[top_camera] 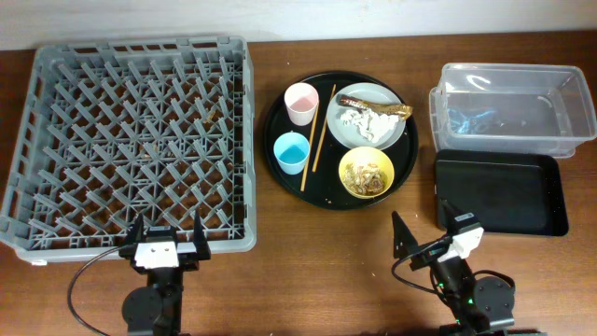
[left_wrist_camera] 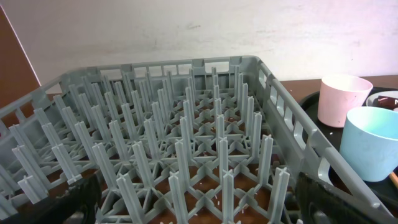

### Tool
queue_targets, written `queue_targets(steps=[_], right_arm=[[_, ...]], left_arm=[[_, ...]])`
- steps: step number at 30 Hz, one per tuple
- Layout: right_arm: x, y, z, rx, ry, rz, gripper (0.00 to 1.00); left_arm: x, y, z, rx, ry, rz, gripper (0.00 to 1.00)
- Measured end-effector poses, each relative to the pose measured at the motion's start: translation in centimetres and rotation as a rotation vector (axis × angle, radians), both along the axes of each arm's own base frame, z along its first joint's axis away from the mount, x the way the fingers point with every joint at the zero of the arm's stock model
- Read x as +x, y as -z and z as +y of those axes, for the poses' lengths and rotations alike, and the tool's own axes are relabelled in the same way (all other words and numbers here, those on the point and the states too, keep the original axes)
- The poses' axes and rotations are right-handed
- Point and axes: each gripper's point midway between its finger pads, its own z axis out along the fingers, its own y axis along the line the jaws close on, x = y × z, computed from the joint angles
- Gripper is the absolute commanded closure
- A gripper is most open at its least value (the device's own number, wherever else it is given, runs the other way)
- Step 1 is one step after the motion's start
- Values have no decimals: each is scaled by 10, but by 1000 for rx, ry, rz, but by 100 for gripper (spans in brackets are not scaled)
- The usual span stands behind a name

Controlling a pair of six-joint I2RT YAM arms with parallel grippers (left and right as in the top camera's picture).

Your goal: Sort waste into correct bins and load items into the dishwasher rack

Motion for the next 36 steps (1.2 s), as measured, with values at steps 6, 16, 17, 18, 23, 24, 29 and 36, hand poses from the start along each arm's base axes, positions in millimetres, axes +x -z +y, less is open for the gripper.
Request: queue_targets(steps=[6,16,17,18,23,24,29,36], right_arm=[[-19,-61,1,-35,-20,14,2],[33,-153,7,-125,-43,345,2],[48,-158,9,-140,-50,405,2],[62,-160,11,-154,-57,477,2],[148,-148,21,-212,-90,746,2],[166,-138,22,-221,-96,788,2],[240,-60,30,-240,-111,899,2],[284,54,25,-489,-214,961,2]], left_arm=[[0,0,0,0,0,0,1],[0,1,-1,0,7,3,1],[0,1,-1,0,7,2,1],[0,1,-1,0,8,3,1],[0,1,-1,0,7,3,1],[0,1,-1,0,7,3,1],[0,1,-1,0,7,3,1],[0,1,-1,0,7,3,1]])
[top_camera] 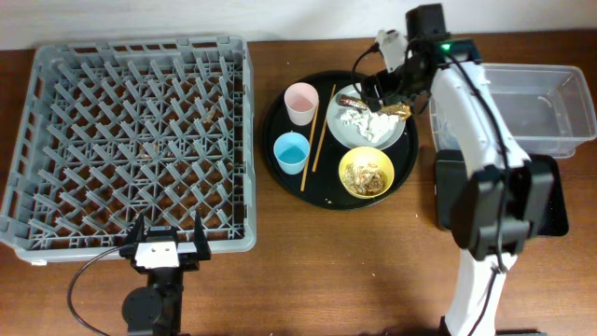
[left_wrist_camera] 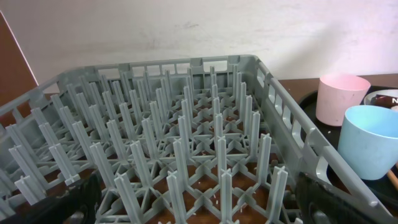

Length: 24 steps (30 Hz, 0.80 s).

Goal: Sort waste into correct bins and load items into the dishwasher rack
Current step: 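Reach the right gripper to the white plate and grasp the wrapper and tissue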

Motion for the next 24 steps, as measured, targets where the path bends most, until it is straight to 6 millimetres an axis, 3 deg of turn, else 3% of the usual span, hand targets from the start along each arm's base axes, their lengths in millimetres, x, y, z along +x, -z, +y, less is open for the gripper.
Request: queue_targets(steps=[3,7,9,13,19,22,24], right_arm=[[9,46,-4,-62,-54,35,2],[12,79,-7,-101,-106,65,1],[11,84,-7,-110,-119,72,1],[10,90,-7,-119,-133,81,12],[0,107,-1,-124,-155,133,16],[-1,113,0,-125,-156,149,37],[-2,113,0,-126,-155,150,59]], left_arm=[[0,0,0,0,0,0,1],[0,0,0,0,0,0,1],[0,0,0,0,0,0,1],[0,0,0,0,0,0,1],[0,0,0,0,0,0,1],[0,0,0,0,0,0,1],[0,0,0,0,0,0,1]])
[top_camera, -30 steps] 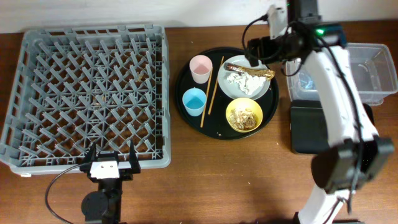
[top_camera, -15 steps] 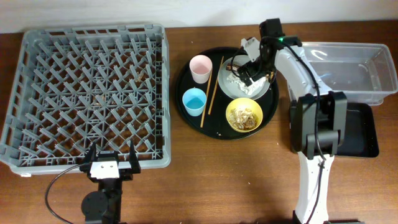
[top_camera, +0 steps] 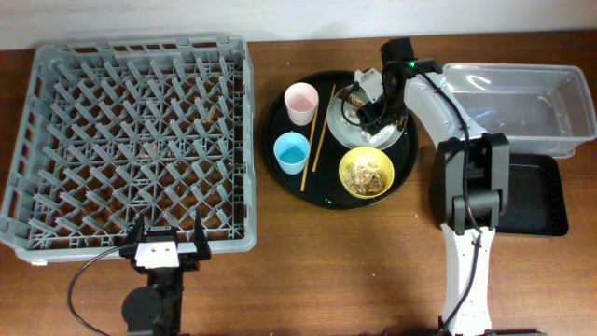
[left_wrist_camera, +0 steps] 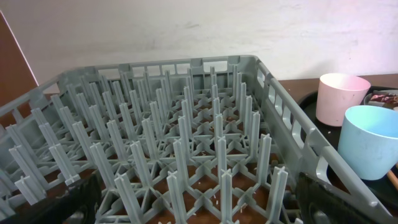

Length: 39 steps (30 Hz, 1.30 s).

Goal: Sort waste into correct bins and load items into the dishwasher rack
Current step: 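Reach the right gripper to the white plate and grasp the wrapper and tissue, then carry the wrapper and tissue right and drop them into the clear bin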

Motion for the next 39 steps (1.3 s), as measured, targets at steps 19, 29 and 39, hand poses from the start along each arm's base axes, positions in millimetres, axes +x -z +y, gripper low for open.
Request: queue_targets(steps=[19,29,39], right_arm=[[-6,-228,-52,106,490,-162,96],[-42,-193,-225,3,1138,-50,16],[-45,-151,-229,23,1065,68,14]], left_arm=[[0,0,0,0,0,0,1],[0,0,0,0,0,0,1],[0,0,0,0,0,0,1]])
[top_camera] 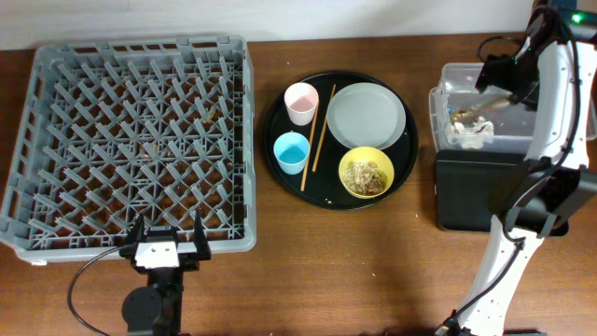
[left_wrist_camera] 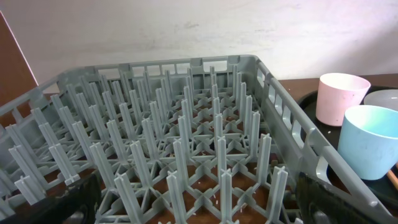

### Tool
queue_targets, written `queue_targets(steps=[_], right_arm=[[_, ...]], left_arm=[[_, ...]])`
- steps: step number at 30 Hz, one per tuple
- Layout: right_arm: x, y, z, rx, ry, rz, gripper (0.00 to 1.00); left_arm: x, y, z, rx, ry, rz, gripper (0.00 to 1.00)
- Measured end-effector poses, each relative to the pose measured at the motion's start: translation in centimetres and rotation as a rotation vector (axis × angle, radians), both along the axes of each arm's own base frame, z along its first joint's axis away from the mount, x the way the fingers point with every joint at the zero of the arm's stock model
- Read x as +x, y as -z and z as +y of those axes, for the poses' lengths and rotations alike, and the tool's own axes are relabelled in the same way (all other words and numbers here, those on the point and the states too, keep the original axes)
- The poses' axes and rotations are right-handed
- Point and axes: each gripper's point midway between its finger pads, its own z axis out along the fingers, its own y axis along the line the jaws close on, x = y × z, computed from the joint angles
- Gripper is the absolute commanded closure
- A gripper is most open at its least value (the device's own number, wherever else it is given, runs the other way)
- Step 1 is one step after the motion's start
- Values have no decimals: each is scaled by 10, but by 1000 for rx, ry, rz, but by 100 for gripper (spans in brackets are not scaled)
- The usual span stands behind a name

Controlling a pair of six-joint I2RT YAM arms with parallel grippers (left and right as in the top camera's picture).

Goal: Sort waste into correct bins and load items into the dishwasher rack
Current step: 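Carry the wrapper and tissue right and drop them into the clear bin, then grasp the yellow bowl rim with the right gripper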

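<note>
The grey plate lies bare on the round black tray, beside a pink cup, a blue cup, a chopstick and a yellow bowl of food scraps. White tissue and a brown wrapper lie inside the clear bin. My right gripper hangs just above them and looks open. My left gripper rests open at the front edge of the grey dishwasher rack, its dark fingers in the wrist view's bottom corners. The rack holds nothing.
A black rectangular bin sits in front of the clear bin, partly under the right arm. The right arm's base stands at the front right. The wrist view shows the pink cup and blue cup close to the rack's right wall.
The tissue and wrapper have gone from the grey plate into the clear bin. My right gripper was down over the plate and is now above that bin. The left arm has not moved.
The right arm was folded at the front right while the plate held tissue and a wrapper. Then its gripper was at the plate's far edge, then down on the waste. Now the plate is bare and the waste lies in the clear bin.
</note>
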Motion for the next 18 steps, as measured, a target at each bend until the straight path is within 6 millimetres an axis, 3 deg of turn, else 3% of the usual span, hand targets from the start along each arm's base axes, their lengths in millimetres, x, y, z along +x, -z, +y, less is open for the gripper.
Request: queue_targets(steps=[2,5,8,10,11,12,14,16,18], right_arm=[[-3,-24,21,78,-80,-47,19],[-8,-86,68,116,-227,-180,23],[-25,-148,151,116,-415,-316,23],[-40,-167,207,133,-529,-350,25],[-49,-165,231,136,-573,-330,28],[-57,-149,255,132,-608,-267,32],[-64,-117,278,112,-619,-158,42],[-71,-50,315,83,-659,0,51],[-79,-10,335,70,-675,69,54]], left_arm=[[0,0,0,0,0,0,1],[0,0,0,0,0,0,1],[0,0,0,0,0,0,1],[0,0,0,0,0,0,1],[0,0,0,0,0,0,1],[0,0,0,0,0,0,1],[0,0,0,0,0,0,1],[0,0,0,0,0,0,1],[0,0,0,0,0,0,1]])
